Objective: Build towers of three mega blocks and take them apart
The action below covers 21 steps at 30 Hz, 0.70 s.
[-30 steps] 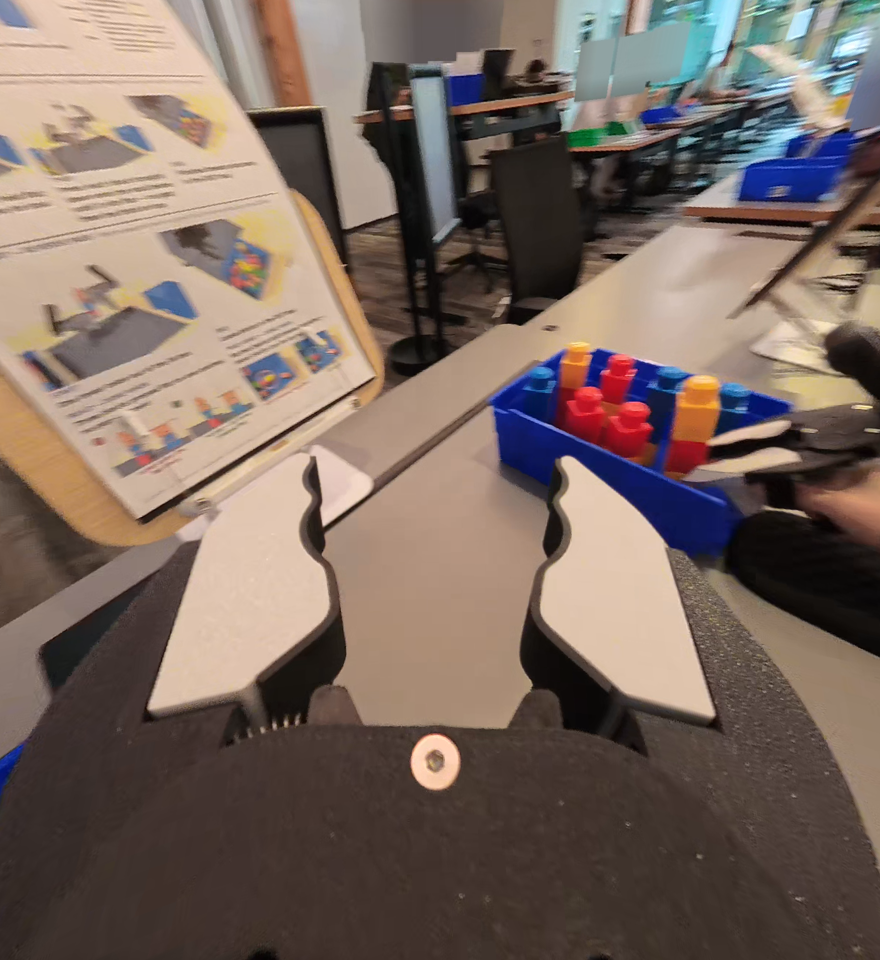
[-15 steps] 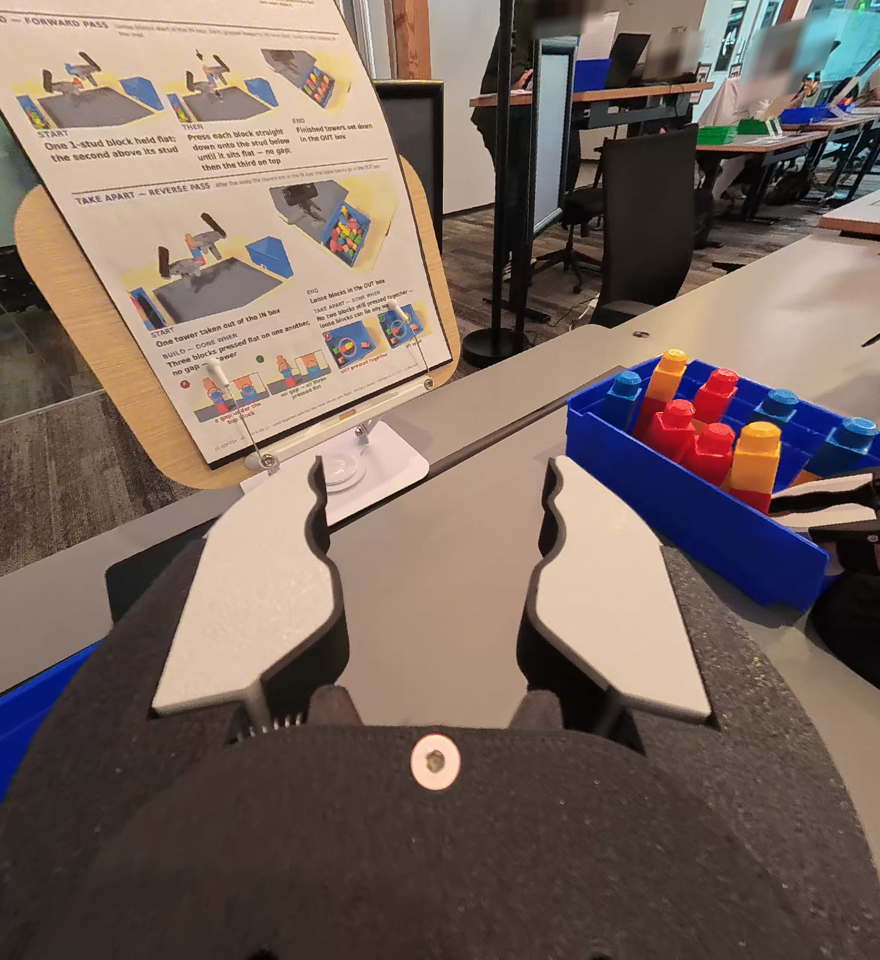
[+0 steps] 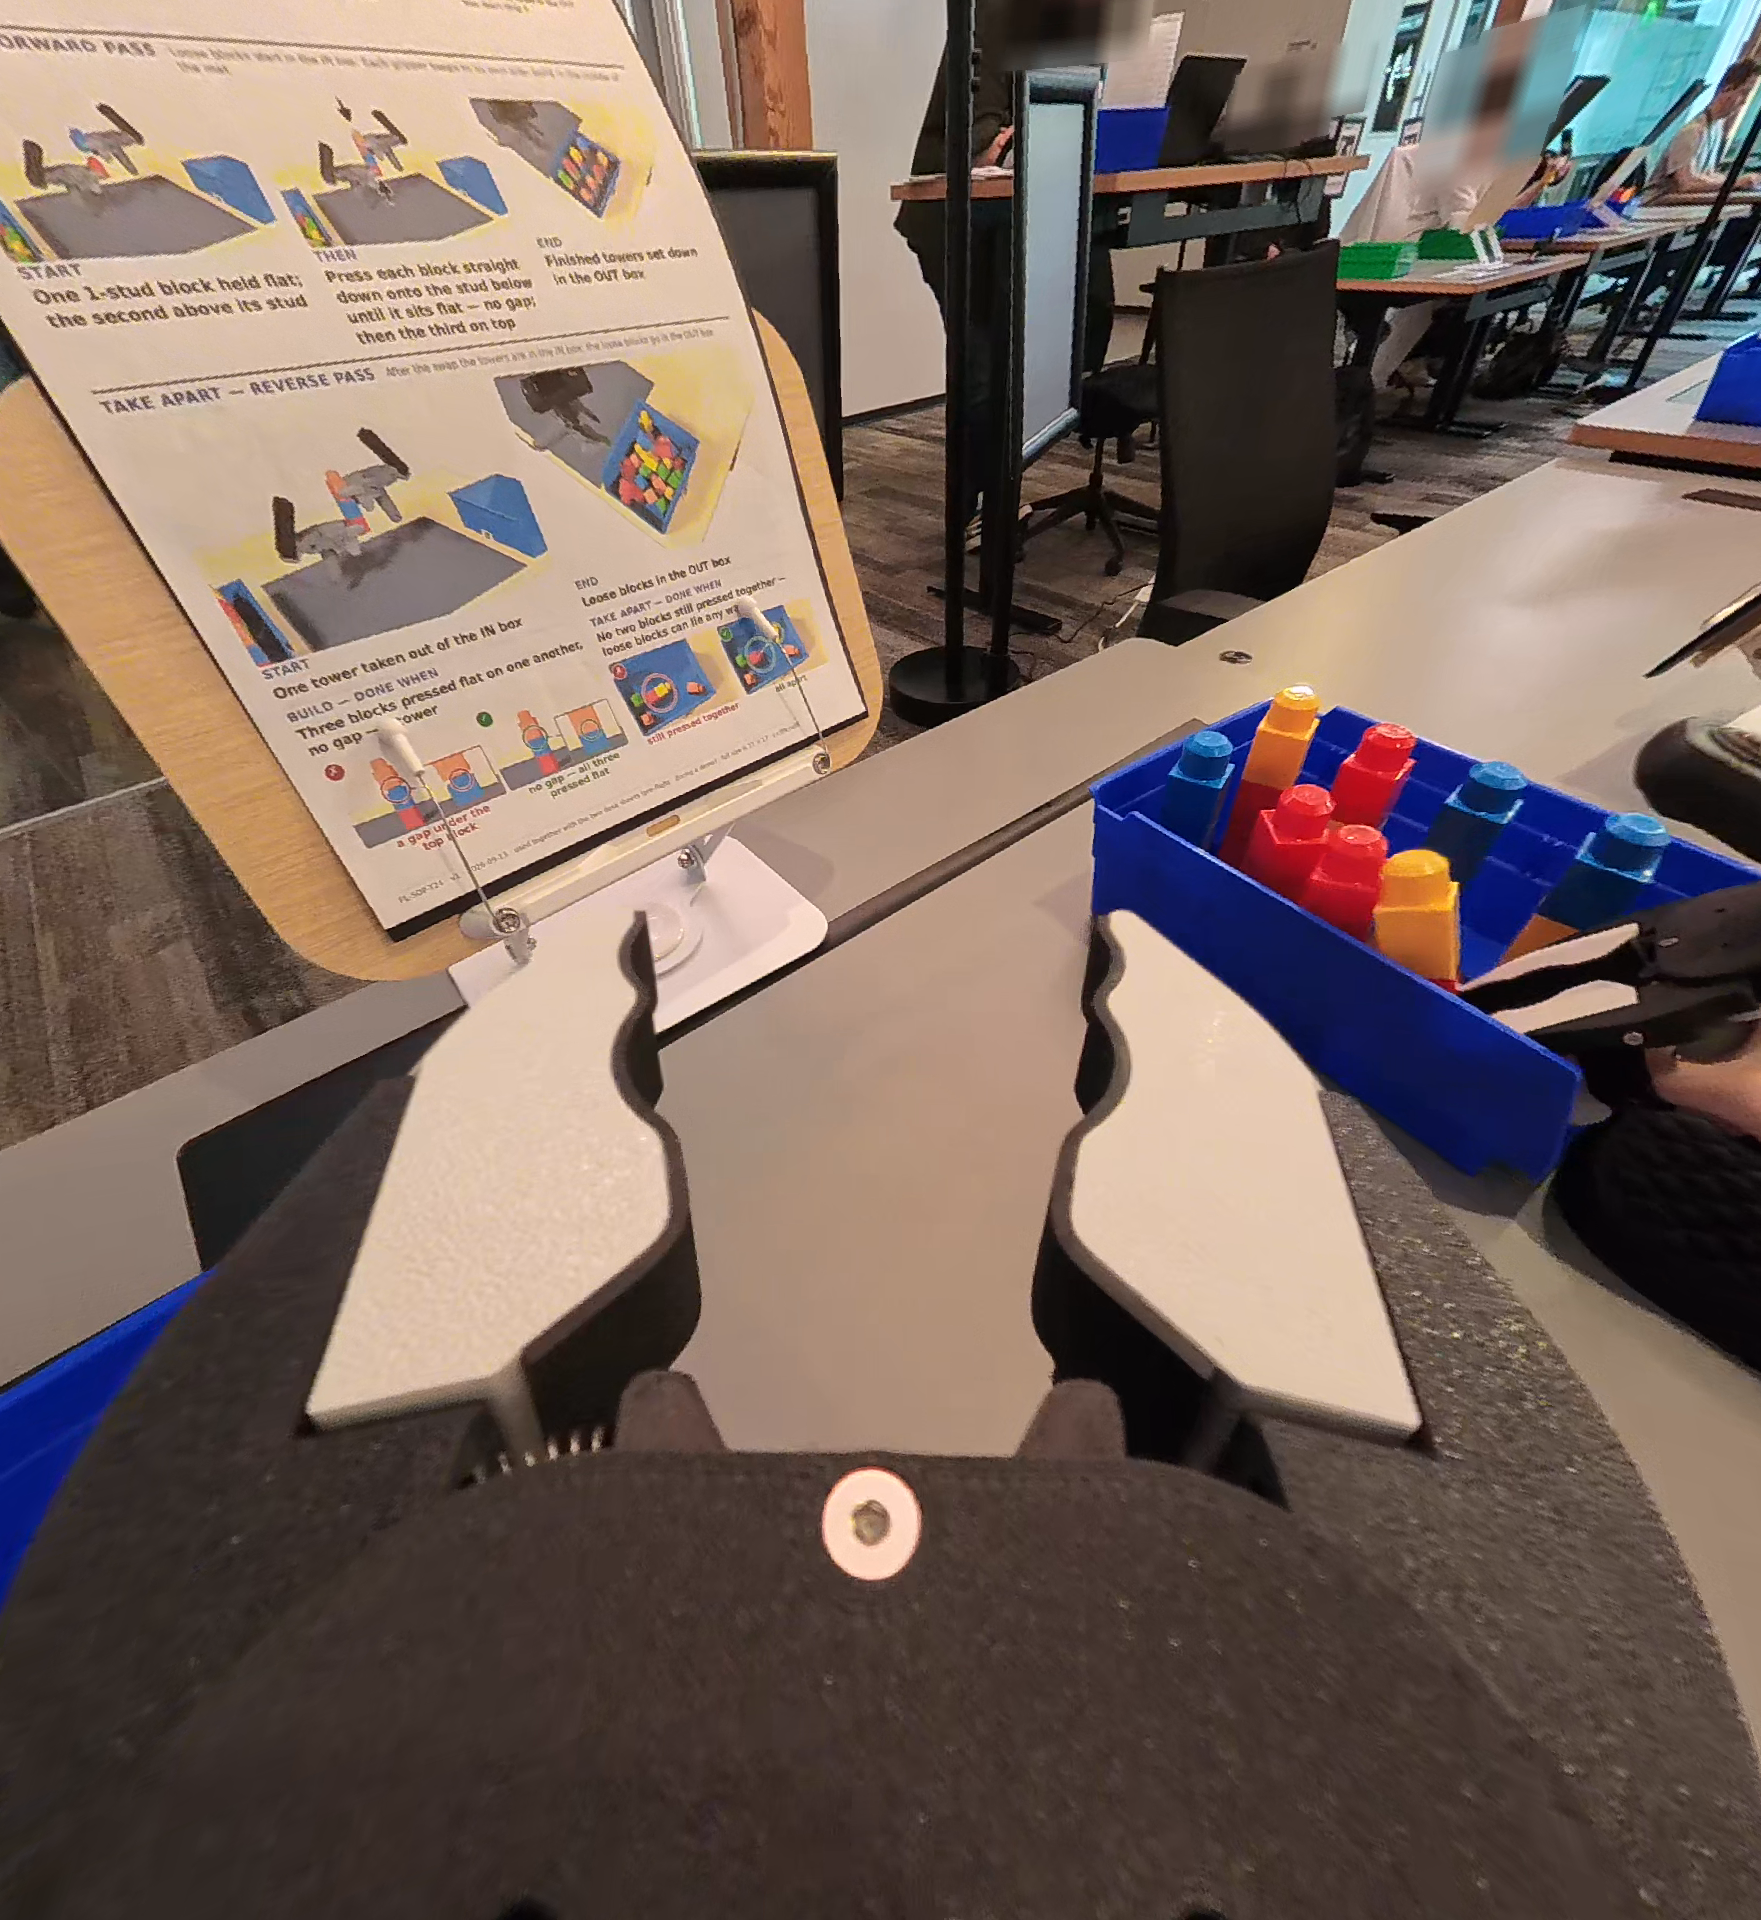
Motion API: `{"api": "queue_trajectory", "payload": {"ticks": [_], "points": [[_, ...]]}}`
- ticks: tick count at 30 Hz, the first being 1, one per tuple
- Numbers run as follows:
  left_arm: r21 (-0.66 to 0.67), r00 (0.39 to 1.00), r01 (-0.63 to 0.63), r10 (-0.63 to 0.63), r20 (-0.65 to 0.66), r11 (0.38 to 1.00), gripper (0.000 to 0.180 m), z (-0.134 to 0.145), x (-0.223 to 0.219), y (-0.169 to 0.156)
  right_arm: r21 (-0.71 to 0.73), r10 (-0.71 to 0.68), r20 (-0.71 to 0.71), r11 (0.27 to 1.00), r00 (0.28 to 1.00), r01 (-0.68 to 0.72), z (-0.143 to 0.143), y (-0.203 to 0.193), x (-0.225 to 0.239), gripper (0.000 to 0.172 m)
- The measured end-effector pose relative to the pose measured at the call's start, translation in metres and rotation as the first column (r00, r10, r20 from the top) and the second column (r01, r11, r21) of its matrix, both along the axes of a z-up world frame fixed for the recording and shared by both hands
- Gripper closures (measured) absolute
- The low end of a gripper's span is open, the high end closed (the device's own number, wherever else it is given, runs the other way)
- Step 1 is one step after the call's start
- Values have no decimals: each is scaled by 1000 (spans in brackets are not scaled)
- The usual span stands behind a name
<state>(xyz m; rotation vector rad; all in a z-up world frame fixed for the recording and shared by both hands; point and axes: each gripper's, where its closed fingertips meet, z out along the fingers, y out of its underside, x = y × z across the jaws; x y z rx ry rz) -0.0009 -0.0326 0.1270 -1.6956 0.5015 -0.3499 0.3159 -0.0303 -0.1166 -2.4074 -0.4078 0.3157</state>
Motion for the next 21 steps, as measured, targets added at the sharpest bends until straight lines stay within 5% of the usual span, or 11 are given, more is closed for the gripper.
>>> {"api": "queue_trajectory", "payload": {"ticks": [8, 21], "points": [[2, 999, 27, -27, 26, 1000, 102, 7, -3, -6, -49, 8, 12, 999, 1000, -8, -3, -1, 0, 136], [-2, 998, 38, -38, 44, 999, 102, 9, -6, -7, 65, 40, -80, 997, 996, -34, 4, 3, 1, 136]]}}
